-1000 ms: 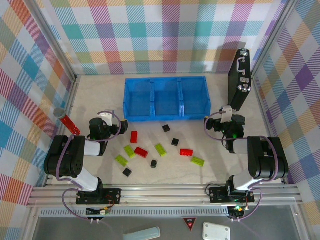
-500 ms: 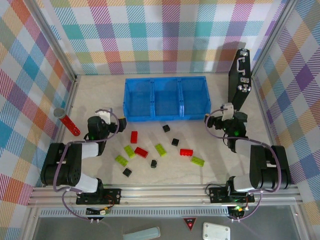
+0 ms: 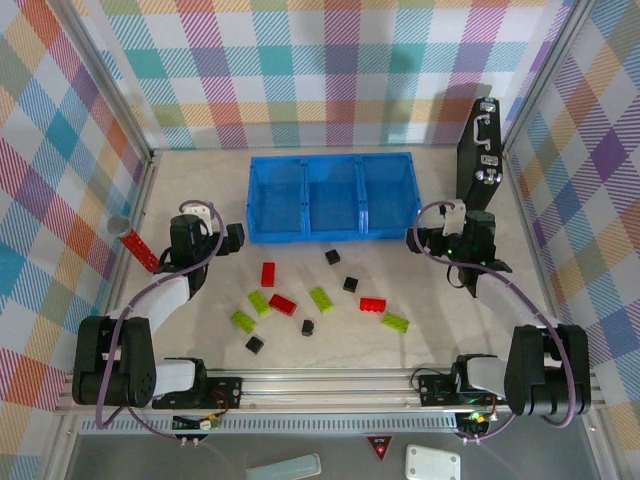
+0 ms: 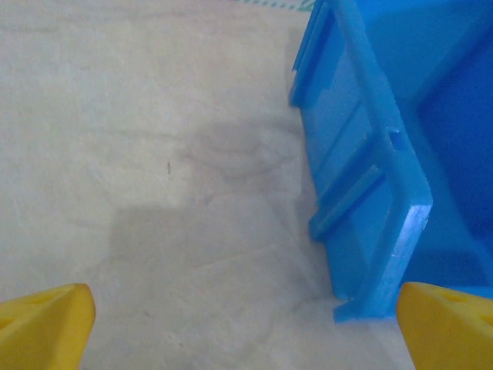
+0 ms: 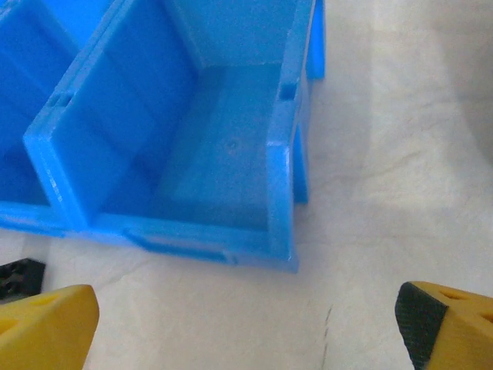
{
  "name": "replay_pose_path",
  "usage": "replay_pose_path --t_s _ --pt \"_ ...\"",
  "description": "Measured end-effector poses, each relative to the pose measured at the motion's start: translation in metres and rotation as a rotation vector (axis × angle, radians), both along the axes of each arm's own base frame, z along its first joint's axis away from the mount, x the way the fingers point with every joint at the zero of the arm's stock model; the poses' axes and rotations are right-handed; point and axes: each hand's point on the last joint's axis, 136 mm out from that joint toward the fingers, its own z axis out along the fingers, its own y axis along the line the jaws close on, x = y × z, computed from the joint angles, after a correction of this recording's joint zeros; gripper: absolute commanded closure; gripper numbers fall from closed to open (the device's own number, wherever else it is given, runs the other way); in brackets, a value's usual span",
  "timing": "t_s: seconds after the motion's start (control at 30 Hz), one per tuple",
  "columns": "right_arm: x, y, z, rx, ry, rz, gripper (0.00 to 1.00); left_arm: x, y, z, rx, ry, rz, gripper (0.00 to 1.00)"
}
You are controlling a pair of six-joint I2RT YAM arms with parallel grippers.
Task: Sort the legos into containers by color
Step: Pick up the lego from the bottom-center of the table.
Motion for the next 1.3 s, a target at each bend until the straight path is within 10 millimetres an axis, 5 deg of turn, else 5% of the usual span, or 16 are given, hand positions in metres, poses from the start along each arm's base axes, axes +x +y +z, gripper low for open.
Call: replay_pose_path --t_s 0.6,1.3 --pt "-0.068 0.053 -0.014 0.056 0.473 -0.045 0.12 -0.036 -0.004 0.07 -0.111 0.219 0.055 0.0" --pt "-0.149 0.103 -0.064 -0.119 0.818 -0.106 0.13 -0.056 -0.009 0.064 -0.032 0.264 -0.053 0.0"
